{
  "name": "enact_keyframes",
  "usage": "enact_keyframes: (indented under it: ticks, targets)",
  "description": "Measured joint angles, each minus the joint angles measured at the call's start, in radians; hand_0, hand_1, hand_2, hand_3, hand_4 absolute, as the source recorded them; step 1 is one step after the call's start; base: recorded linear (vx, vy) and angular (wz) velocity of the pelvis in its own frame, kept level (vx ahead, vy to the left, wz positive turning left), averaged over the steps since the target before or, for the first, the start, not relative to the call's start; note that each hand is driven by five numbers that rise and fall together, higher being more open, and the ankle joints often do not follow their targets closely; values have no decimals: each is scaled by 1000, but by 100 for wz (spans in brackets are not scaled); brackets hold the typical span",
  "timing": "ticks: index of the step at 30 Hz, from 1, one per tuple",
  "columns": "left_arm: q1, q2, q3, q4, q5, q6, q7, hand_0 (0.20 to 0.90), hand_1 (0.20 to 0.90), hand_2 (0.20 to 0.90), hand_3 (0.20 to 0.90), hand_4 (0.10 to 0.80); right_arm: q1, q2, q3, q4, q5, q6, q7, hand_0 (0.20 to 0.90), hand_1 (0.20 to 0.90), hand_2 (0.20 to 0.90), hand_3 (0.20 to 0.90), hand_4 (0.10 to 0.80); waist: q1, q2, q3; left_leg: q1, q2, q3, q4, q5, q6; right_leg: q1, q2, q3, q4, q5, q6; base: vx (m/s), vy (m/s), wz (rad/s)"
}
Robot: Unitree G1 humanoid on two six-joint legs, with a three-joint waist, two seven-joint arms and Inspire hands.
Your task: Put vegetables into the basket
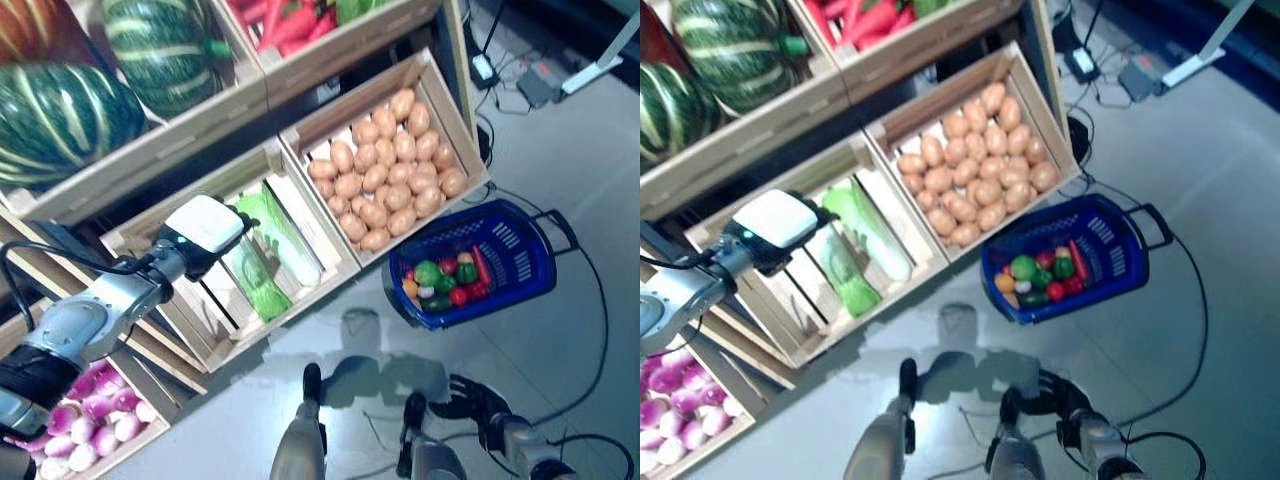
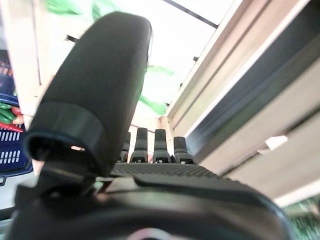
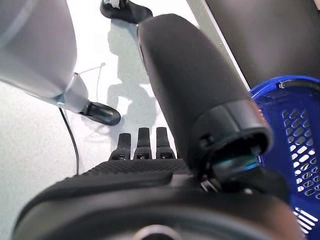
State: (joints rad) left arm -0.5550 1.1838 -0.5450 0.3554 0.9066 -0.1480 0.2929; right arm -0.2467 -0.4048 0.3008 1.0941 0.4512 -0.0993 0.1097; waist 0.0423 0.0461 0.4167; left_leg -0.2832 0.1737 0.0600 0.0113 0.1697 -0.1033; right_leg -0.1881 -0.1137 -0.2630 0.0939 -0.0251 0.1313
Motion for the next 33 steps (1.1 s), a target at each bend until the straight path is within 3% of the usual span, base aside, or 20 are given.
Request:
enact_keyframes:
  ticks: [4, 8, 14, 25, 33]
  targets:
    - [-62, -6, -44, 147, 68, 0, 194, 900, 900, 900, 900, 800, -69, 7, 20, -6, 34, -23, 1, 900, 900, 900, 900, 800, -4, -43, 67, -78, -4, 3, 64, -1, 1, -139, -30, 12, 203, -79, -12, -109, 39, 2]
    - [-107, -81, -78, 270, 103, 13, 367, 900, 900, 900, 900, 800, -80, 4, 24, -66, 71, -23, 0, 900, 900, 900, 900, 800, 0, -62, 77, -200, -21, 8, 230, -56, 7, -294, -80, 58, 442, -184, -28, -93, 114, 11]
    - [-129, -121, -79, 359, 120, 39, 506, 900, 900, 900, 900, 800, -110, 2, 39, -134, 71, -23, -2, 900, 900, 900, 900, 800, -18, -65, 80, -342, -7, 1, 417, -119, -5, -450, -93, 94, 633, -244, -59, -37, 89, -9]
    - [-201, -152, -117, 435, 134, 124, 524, 900, 900, 900, 900, 800, -102, -54, 40, -206, 73, -7, -15, 900, 900, 900, 900, 800, -39, -62, 100, -465, -1, 1, 494, -121, -9, -597, -92, 122, 728, -250, -76, -17, 63, -4]
    - [-293, -151, -185, 472, 145, 136, 398, 900, 900, 900, 900, 800, -142, -71, 40, -280, 88, -4, -24, 900, 900, 900, 900, 800, -57, -62, 101, -524, 1, 1, 509, -122, -9, -658, -94, 124, 746, -252, -83, -10, 32, 1]
